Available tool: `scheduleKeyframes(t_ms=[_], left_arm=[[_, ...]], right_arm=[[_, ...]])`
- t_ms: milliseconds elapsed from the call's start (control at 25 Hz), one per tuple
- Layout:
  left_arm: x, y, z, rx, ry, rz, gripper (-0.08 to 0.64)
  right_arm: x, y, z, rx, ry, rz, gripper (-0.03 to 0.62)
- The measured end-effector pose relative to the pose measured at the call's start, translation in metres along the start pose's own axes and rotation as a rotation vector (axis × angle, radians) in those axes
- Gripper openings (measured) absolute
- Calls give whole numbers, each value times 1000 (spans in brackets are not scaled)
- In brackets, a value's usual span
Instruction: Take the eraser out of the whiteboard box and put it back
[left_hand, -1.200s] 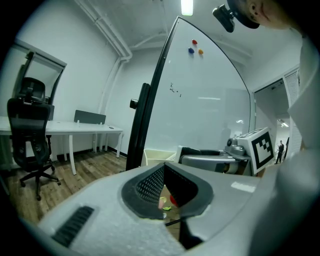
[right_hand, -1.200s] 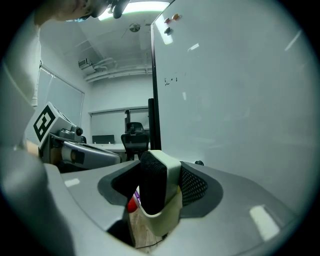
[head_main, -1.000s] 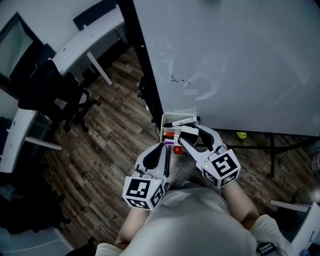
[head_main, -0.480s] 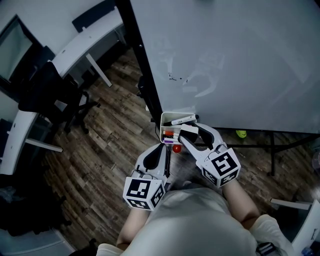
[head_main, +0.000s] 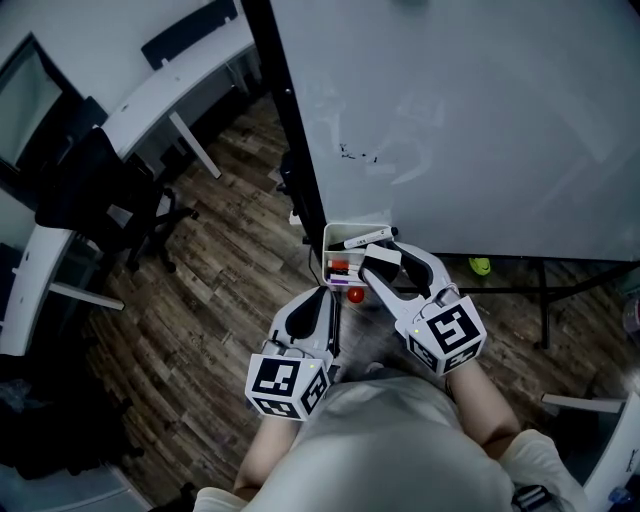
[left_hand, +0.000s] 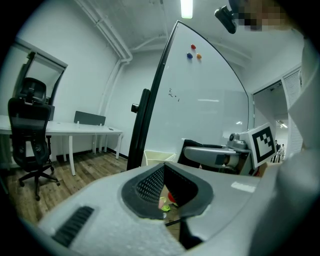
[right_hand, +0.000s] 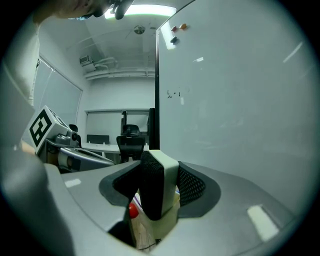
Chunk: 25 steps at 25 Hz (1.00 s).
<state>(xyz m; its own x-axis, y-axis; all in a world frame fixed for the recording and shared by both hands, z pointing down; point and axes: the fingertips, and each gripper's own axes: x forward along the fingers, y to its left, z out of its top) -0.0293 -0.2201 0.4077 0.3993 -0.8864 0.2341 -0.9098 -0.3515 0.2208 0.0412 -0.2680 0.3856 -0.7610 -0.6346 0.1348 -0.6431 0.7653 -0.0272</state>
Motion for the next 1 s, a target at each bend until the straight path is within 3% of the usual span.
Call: scheduleKeyframes(t_ms=[1000], left_arm=[[-21, -13, 10, 33, -1, -169, 1]], right_arm=[[-50, 32, 66, -42, -136, -177, 216]])
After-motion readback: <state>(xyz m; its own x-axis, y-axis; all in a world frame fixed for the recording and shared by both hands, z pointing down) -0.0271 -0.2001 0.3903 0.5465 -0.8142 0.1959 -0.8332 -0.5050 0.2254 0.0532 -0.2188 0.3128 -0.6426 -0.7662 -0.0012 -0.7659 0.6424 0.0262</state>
